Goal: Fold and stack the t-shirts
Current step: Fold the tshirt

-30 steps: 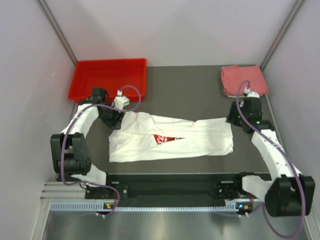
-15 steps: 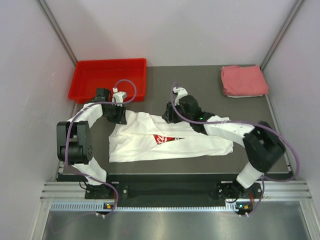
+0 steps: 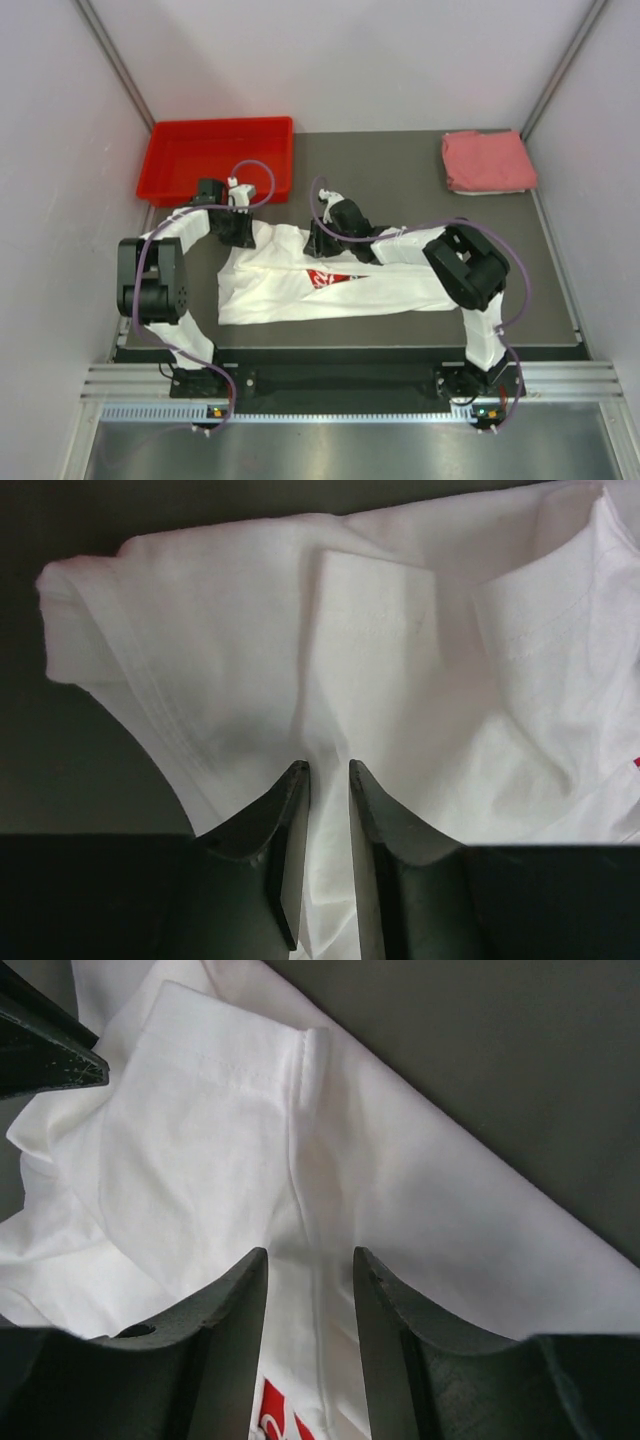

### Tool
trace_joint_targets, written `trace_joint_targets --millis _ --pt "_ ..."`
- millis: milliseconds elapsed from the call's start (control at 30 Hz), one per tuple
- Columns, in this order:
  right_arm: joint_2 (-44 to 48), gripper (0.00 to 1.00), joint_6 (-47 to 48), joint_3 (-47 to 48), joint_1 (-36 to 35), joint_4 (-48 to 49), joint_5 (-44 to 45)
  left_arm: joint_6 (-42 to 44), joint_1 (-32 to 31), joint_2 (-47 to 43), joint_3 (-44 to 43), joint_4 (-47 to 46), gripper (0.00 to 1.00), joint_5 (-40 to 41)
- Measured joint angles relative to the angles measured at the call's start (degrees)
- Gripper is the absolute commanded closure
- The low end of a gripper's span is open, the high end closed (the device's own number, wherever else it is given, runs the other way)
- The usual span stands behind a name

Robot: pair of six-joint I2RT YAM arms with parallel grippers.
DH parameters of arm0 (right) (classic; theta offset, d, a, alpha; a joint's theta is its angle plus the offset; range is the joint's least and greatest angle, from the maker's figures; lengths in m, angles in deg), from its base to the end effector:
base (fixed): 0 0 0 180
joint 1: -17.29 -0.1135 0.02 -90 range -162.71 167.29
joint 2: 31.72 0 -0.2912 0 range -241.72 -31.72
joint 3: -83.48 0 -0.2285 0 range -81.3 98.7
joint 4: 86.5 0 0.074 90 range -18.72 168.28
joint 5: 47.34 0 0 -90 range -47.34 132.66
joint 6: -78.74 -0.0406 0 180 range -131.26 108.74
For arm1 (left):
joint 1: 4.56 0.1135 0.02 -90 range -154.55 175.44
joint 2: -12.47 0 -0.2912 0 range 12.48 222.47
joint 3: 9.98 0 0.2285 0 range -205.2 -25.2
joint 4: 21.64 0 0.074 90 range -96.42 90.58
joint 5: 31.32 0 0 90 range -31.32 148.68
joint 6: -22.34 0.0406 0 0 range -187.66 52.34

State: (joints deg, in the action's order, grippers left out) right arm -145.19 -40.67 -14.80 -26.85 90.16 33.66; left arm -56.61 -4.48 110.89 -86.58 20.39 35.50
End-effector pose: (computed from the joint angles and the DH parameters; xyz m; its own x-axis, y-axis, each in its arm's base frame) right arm 0.2996 0.2996 0.1948 -0.7423 -0.0445 -0.6686 -0.4766 0.7364 0.4801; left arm 0.3239 -0.0155 0.2167 -0.8480 0.1750 -0.5003 0.3410 0.9027 -0.2623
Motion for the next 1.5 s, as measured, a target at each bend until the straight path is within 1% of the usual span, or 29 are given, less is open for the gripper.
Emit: trace_joint_targets --millis 67,100,167,200,233,267,300,500,667,800,1000,1033,1067,1167,1233,1500 --pt "-1.3 0.62 -0.9 0.1 0.0 0.5 -1.4 -0.3 -0.6 0.0 0.0 -0.1 0.76 -0.2" --pt "-1.8 0.69 -1.4 0.1 0.0 0.6 -1.7 -0.3 -1.0 0.1 0.0 -0.2 0.77 -0.3" --pt "-2.5 0.79 -2.1 0.4 0.0 1.4 -2.3 -0.6 -1.7 0.2 0.0 -0.2 0.83 -0.9" --pt "-2.7 0.88 -2.4 0.4 0.0 1.7 -2.5 -0.6 -2.0 0.4 0.0 -0.2 0.85 -1.4" --pt "-2.8 0.93 -2.6 0.4 0.0 1.8 -2.8 -0.6 -2.2 0.5 0.1 -0.2 0.9 -1.7" --pt "-2.9 0.96 -2.9 0.4 0.0 1.8 -2.9 -0.5 -2.3 0.5 0.1 -0.2 1.0 -1.9" --pt "-2.9 1.0 -3.2 0.4 0.1 1.8 -3.0 -0.6 -2.4 0.5 0.1 -0.2 1.0 -1.9" --pt "-2.4 1.0 -4.7 -0.3 0.5 2.1 -2.9 -0.5 -2.3 0.5 0.8 -0.6 1.0 -0.3" --pt "1.9 1.0 -6.3 -5.3 0.6 2.1 -2.9 -0.5 -2.3 -2.3 4.5 -2.4 1.0 3.4" --pt "4.5 1.0 -7.8 -8.9 0.6 2.4 -3.0 -0.5 -2.3 -5.2 5.6 -3.2 1.0 5.5" --pt "4.6 1.0 -8.9 -9.8 0.5 2.2 -3.3 -0.5 -2.3 -5.6 5.6 -3.4 1.0 5.7" --pt "4.6 1.0 -9.1 -9.8 0.5 2.1 -3.2 -0.4 -2.3 -5.6 5.5 -3.4 0.96 5.7" --pt "4.6 1.0 -9.2 -9.8 0.5 2.1 -3.1 -0.4 -2.3 -5.6 5.4 -3.3 0.82 5.7" --pt "4.7 1.0 -9.3 -9.9 0.5 2.0 -3.0 -0.4 -2.3 -5.6 4.9 -3.5 0.64 5.1" --pt "4.7 1.0 -9.4 -9.9 0.5 1.9 -3.0 -1.0 -2.3 -5.3 4.4 -3.9 0.62 4.9" --pt "4.7 1.0 -9.9 -9.9 0.4 1.9 -2.7 -2.4 -2.7 0.5 1.4 -6.5 0.63 5.0"
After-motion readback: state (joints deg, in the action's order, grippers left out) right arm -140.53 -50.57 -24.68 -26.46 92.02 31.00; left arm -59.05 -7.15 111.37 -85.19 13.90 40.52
